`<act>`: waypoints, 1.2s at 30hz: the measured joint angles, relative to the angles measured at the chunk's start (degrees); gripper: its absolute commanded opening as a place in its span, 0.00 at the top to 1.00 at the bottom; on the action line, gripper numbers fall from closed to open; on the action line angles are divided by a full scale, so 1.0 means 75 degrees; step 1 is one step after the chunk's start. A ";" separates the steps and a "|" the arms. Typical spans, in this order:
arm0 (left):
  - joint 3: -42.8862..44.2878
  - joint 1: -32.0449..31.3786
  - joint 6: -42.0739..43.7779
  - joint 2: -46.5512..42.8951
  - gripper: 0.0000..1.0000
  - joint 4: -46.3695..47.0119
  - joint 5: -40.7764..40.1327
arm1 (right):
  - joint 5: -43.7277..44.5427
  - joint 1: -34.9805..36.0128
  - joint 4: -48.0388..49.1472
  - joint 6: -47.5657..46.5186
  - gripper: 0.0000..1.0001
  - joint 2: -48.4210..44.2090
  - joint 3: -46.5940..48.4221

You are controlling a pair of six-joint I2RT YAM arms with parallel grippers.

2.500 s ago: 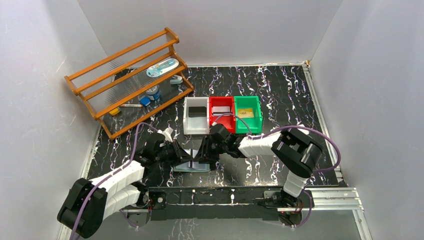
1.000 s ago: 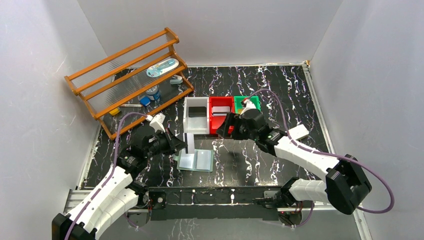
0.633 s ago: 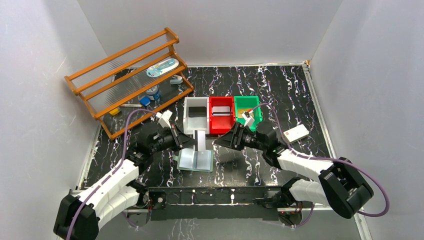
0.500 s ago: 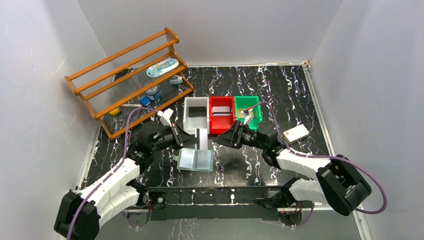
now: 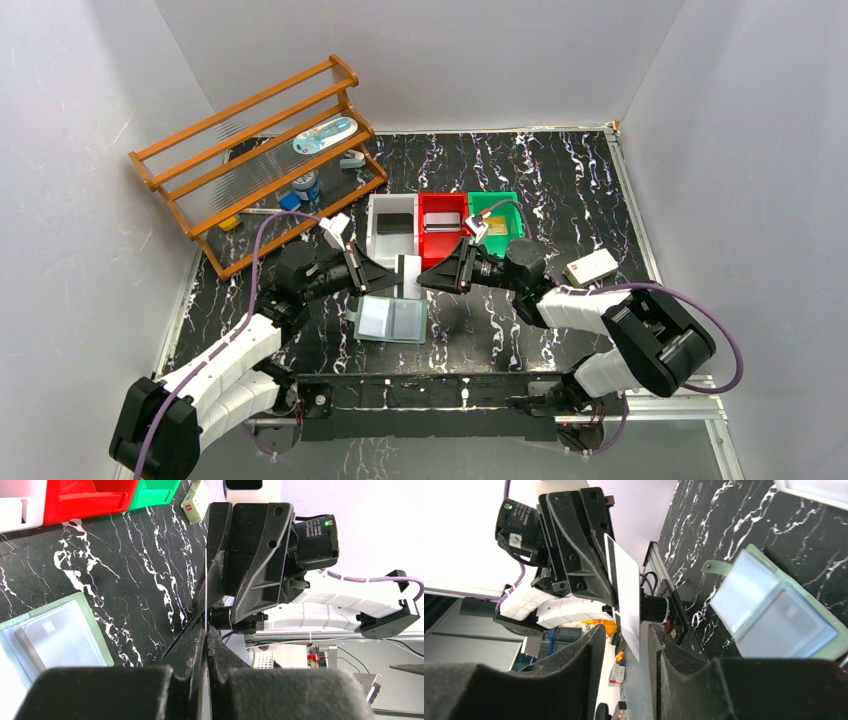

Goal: Take the credit cards out of the card holder

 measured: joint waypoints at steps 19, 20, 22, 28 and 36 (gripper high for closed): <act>-0.0009 0.0012 -0.0221 0.0058 0.94 0.0475 0.0621 | -0.0143 0.0149 0.1052 0.0752 0.94 0.0388 0.0117; 0.0000 0.0012 -0.0181 0.0055 0.82 0.0420 0.0618 | -0.0143 0.0149 0.1049 0.0755 0.96 0.0393 0.0114; 0.0044 0.0012 -0.0035 0.0055 0.59 0.0248 0.0595 | -0.0140 0.0149 0.1052 0.0775 1.00 0.0405 0.0114; 0.0440 0.0000 0.0530 0.0047 0.22 -0.0682 0.0446 | -0.0058 0.0152 0.1026 0.0729 1.00 0.0399 0.0114; 0.1402 -0.0003 0.1845 -0.0207 0.02 -0.3019 -0.0842 | 0.0525 0.0157 -0.1102 -0.0303 1.00 -0.0530 0.0119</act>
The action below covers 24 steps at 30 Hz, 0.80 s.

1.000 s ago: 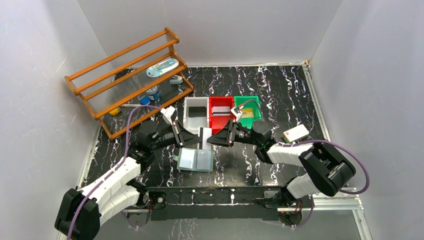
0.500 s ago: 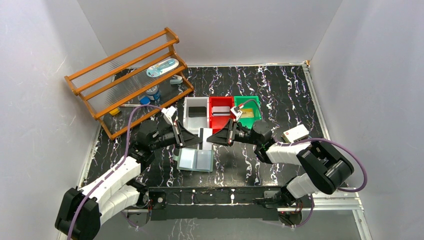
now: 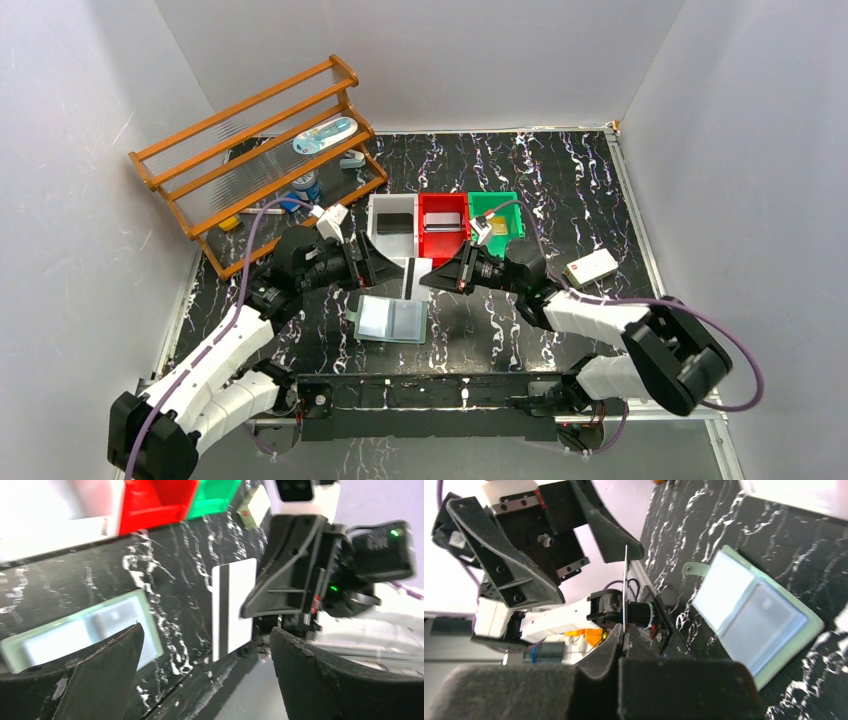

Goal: Take the credit cards out of the card holder

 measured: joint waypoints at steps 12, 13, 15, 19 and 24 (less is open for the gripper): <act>0.1233 0.0000 0.2072 -0.0586 0.02 -0.3077 -0.3346 | 0.3008 -0.0052 -0.5616 -0.3037 1.00 -0.1696 0.1349; 0.1233 0.0000 0.2206 -0.0688 0.02 -0.3188 -0.3640 | 0.3293 -0.0055 -0.5968 -0.3319 1.00 -0.1722 0.1542; 0.1230 0.0000 0.2416 -0.0839 0.02 -0.3346 -0.4042 | 0.3730 -0.0067 -0.6435 -0.3780 1.00 -0.1725 0.1833; 0.0953 0.0000 0.2763 -0.0933 0.02 -0.3293 -0.4497 | 0.4549 -0.0082 -0.7233 -0.4849 1.00 -0.1577 0.2489; 0.0825 0.0000 0.2967 -0.0525 0.02 -0.3436 -0.4637 | 0.5045 -0.0082 -0.7519 -0.6271 1.00 -0.0956 0.3235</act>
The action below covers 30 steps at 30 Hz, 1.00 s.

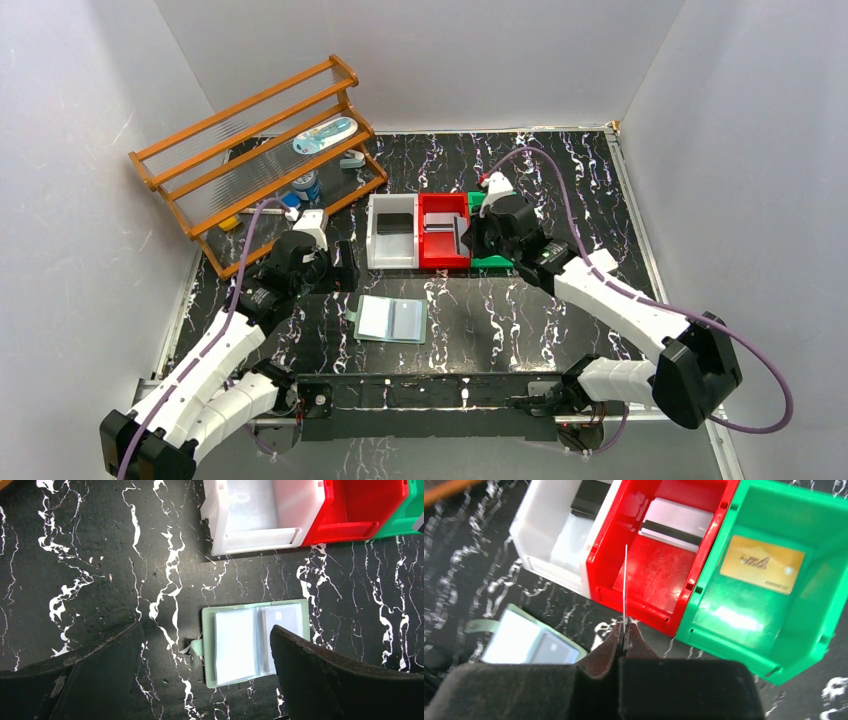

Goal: Take the credit cards out of the card holder

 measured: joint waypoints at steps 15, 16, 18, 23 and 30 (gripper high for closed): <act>0.0000 0.0000 0.0207 -0.0769 0.01 -0.0041 -0.1064 | 0.0114 0.0682 0.0892 -0.4861 1.00 0.1303 0.0373; 0.0000 0.0000 0.0219 -0.0778 0.02 -0.0052 -0.1110 | 0.0181 0.0781 0.0953 -0.5182 1.00 0.1431 0.0414; 0.0000 0.0000 0.0227 -0.0775 0.02 -0.0073 -0.1169 | 0.0402 0.0962 0.0994 -0.5770 1.00 0.1728 0.0551; 0.0000 0.0000 0.0242 -0.0737 0.02 -0.0111 -0.1183 | 0.1271 0.1072 0.1020 -0.7195 1.00 0.2608 0.1040; 0.0000 0.0000 0.0280 -0.0592 0.02 -0.0114 -0.1119 | 0.1772 0.1049 0.1046 -0.8542 1.00 0.3127 0.1279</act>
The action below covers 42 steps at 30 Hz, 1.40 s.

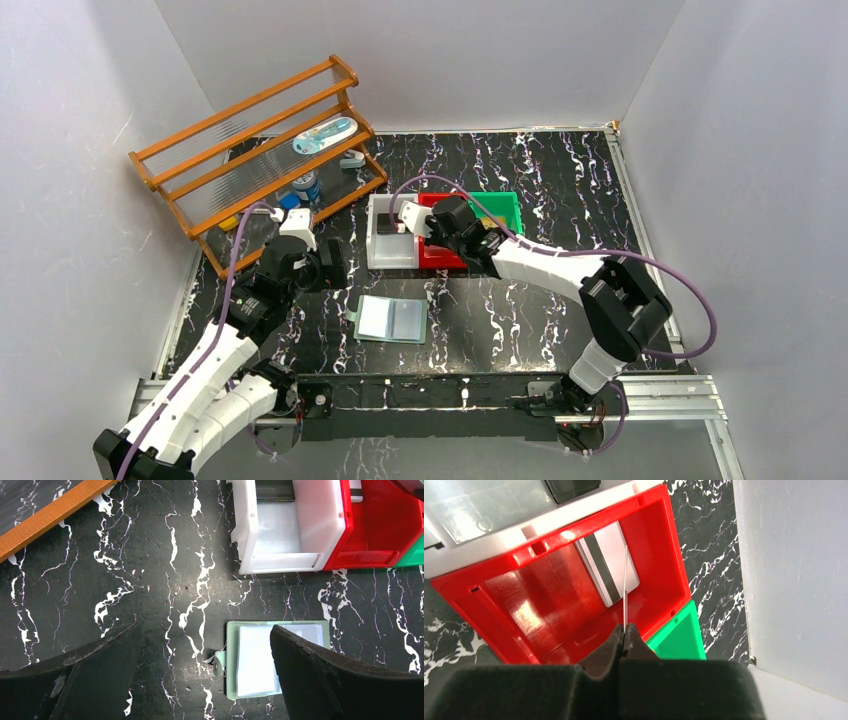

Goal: Take the credit cards out of the card holder

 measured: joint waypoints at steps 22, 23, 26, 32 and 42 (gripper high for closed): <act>0.0000 0.0000 0.0000 -0.0055 0.02 -0.0055 0.0003 | 0.0481 -0.0294 -0.0067 -0.0437 1.00 0.2060 0.1349; 0.0000 0.0000 0.0003 -0.0055 0.02 -0.0058 0.0006 | 0.0484 -0.0309 -0.0064 -0.0437 1.00 0.2116 0.1352; 0.0000 0.0000 0.0000 -0.0052 0.02 -0.0058 0.0012 | 0.0498 -0.0350 0.0006 -0.0440 1.00 0.2291 0.1419; 0.0000 0.0000 0.0000 0.0017 0.02 -0.0058 0.0012 | 0.0495 -0.0414 0.0192 -0.0446 0.96 0.2527 0.1443; 0.0000 0.0000 0.0000 0.0087 0.02 -0.0058 0.0009 | 0.0402 -0.0463 0.0323 -0.0437 0.81 0.2556 0.1440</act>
